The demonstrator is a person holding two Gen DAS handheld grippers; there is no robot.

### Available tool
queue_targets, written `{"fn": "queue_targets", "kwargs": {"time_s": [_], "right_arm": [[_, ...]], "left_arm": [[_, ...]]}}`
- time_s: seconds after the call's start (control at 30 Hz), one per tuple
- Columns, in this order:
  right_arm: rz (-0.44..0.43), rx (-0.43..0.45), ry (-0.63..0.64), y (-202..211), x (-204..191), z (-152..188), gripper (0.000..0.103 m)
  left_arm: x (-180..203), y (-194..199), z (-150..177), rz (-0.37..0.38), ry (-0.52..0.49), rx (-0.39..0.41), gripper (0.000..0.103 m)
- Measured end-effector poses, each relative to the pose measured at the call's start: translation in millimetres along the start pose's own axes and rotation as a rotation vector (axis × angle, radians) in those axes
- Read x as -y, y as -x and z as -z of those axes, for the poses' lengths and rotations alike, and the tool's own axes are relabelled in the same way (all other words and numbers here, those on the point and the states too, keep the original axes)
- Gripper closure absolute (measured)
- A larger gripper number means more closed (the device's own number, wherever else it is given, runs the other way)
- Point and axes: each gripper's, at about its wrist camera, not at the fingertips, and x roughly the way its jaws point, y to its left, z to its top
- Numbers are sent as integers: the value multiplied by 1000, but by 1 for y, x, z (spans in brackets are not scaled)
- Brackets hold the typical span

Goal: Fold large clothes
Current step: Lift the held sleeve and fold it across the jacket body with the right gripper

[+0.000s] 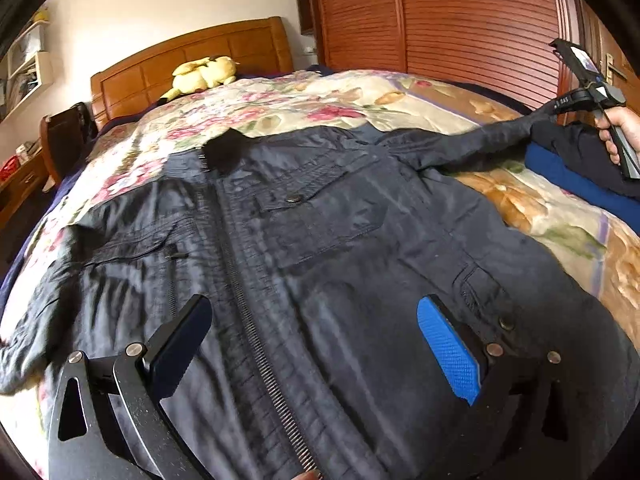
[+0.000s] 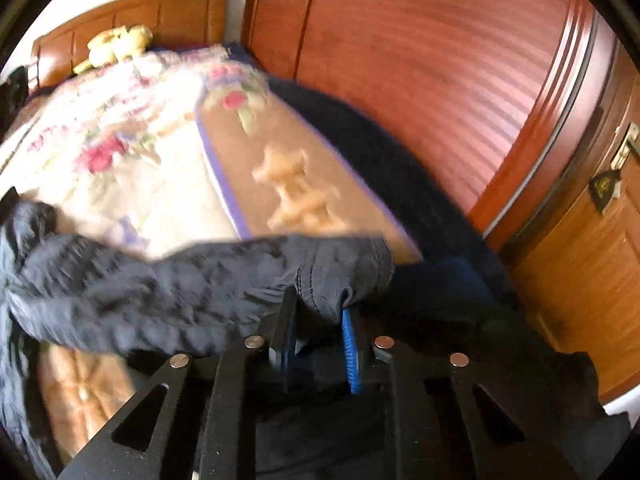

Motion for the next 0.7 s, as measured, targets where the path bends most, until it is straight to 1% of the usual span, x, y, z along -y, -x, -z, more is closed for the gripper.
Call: {"fn": "queue_targets", "kwargs": {"time_s": [0.07,0.17,0.27,0.37,0.47,0.57,0.6,0.67,0.7], "right_arm": [[-10,56,27,25,-21,-1,84],[-54,125,42,70,-52,-4,85],[-100,199,85,117,-96,-10,85],[-146,268,136,160,-137,-6,85],[-198,330,186,200,-170,14,85],[-258,376,244,236,-221,23,85],[-281,388,272,250,-243,27,85],[-309,407,315,264,-269,35,85],[-332,418,339,277,-291,41,85]], "left_arm": [[-7,10,2,-4,9,4,0],[-23,29,7,-30,26,19,0],[-45,50,16,-53,54,20,0],[-65,67,25,-82,80,31,0],[-91,84,37,-101,129,45,0],[-111,96,47,-121,172,58,0],[-118,100,50,-128,186,65,0],[-129,106,55,-138,209,75,0],[-135,110,57,-145,220,82,0]]}}
